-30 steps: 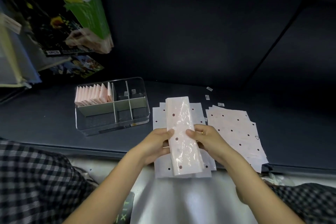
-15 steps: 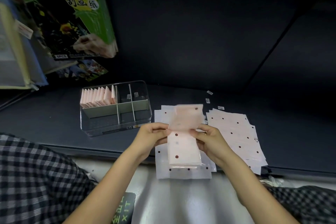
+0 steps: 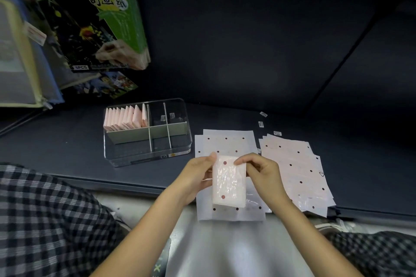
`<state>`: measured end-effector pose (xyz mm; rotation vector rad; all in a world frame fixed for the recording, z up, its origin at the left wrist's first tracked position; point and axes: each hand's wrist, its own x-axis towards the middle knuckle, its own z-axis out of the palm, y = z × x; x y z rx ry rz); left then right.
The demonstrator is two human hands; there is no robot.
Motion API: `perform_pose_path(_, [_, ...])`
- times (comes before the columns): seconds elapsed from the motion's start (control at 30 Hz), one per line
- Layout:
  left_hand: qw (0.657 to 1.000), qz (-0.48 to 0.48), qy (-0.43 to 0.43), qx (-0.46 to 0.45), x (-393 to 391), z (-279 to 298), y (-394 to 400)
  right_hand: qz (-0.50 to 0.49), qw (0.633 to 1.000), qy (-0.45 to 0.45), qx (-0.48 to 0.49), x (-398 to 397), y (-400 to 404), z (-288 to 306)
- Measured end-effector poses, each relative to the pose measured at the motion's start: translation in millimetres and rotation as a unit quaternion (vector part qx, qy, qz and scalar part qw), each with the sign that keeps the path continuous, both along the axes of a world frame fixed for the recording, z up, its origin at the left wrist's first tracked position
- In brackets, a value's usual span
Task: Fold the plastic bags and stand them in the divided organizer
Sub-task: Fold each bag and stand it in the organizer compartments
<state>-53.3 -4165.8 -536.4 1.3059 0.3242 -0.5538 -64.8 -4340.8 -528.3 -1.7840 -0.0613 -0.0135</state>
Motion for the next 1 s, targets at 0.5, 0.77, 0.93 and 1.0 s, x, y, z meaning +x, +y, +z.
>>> perform_pose_path(0.5, [0.962,-0.044,-0.213,0.166,-2.8,3.3,-1.6,0.043,0.982,0.010,-0.183,5.6,1.0,5.7])
perform_pose_path(0.77, [0.981,-0.081,-0.140,0.106,3.0,-0.7,26.6,-0.019,0.996,0.047,-0.079,21.4,-7.8,16.5])
perform_pose_path(0.93, [0.994,-0.054,-0.088,-0.023,8.2,-3.3,39.5,-0.071,0.996,0.044,-0.039,36.4,2.6,16.5])
perform_pose_path(1.0, [0.994,-0.053,-0.086,-0.030,13.3,-4.6,44.0,-0.063,0.997,0.039,-0.032,43.0,11.7,17.7])
